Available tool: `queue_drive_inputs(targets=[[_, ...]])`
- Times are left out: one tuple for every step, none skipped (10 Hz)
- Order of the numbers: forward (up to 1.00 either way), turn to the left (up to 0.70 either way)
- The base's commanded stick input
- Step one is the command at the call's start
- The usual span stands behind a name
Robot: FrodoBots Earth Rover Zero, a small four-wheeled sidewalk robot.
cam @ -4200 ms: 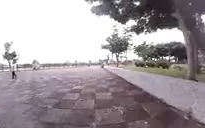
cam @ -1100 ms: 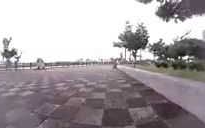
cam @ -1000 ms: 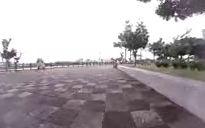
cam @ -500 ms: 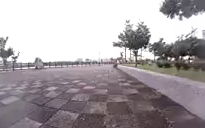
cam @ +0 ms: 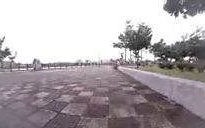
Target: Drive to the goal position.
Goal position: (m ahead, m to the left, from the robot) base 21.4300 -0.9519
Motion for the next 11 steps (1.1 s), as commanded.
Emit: queue_drive_inputs(targets=[[1.00, 0.00], [1.00, 0.00], [1.00, 0.00], [1.00, 0.00], [1.00, 0.00], [1.00, 0.00], [1.00, 0.00], [1.00, 0.00], [1.00, 0.00], [1.00, 0.00], [1.00, 0.00]])
